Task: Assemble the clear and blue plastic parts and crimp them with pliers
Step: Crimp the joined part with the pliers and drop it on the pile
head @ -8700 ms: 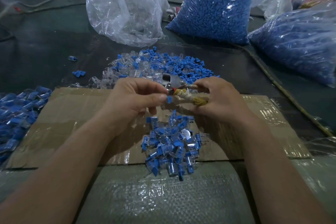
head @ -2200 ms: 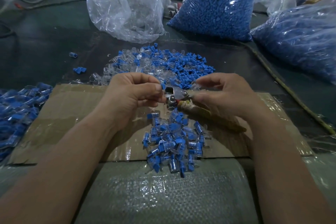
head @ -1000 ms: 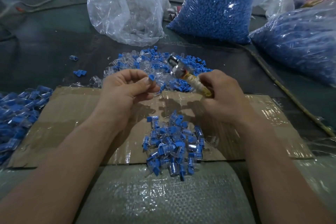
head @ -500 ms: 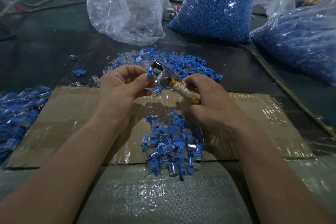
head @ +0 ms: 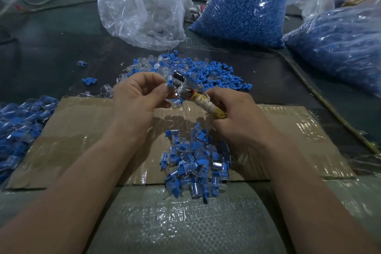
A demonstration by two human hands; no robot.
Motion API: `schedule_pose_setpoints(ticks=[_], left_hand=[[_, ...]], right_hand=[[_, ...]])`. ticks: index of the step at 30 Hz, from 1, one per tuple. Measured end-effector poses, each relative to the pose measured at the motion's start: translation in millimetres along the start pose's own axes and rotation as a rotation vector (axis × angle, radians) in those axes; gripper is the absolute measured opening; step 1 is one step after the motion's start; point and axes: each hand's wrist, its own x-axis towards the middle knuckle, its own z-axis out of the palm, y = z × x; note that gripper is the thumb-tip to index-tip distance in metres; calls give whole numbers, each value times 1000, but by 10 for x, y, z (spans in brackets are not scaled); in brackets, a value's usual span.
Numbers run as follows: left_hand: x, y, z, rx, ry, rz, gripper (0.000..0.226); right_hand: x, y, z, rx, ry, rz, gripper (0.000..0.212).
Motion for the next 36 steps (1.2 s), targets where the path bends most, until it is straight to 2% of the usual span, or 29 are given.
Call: schedule_pose_setpoints(ticks=[13,22,26,29,33,36], left_hand=[[-32,31,1,85,54,12,14],[-22,42,20,82,69,-27,12],[19,68,-48,4,129,-64,14],[-22,103,-73,-10,-15,-112,4],[-112,133,-31,15,-323,-215,12],[-144,154,-9,52,-450,-256,8]], right_hand=[[12,-43,36,-49,30,14,29],[28,18,21,-64,52,-20,40],[31,121,-57,-80,44,33,40],[25,184,-123,-107,34,90,47],[15,224,-152,-126,-43,134,49],[27,265,-159,-141,-91,148,58]])
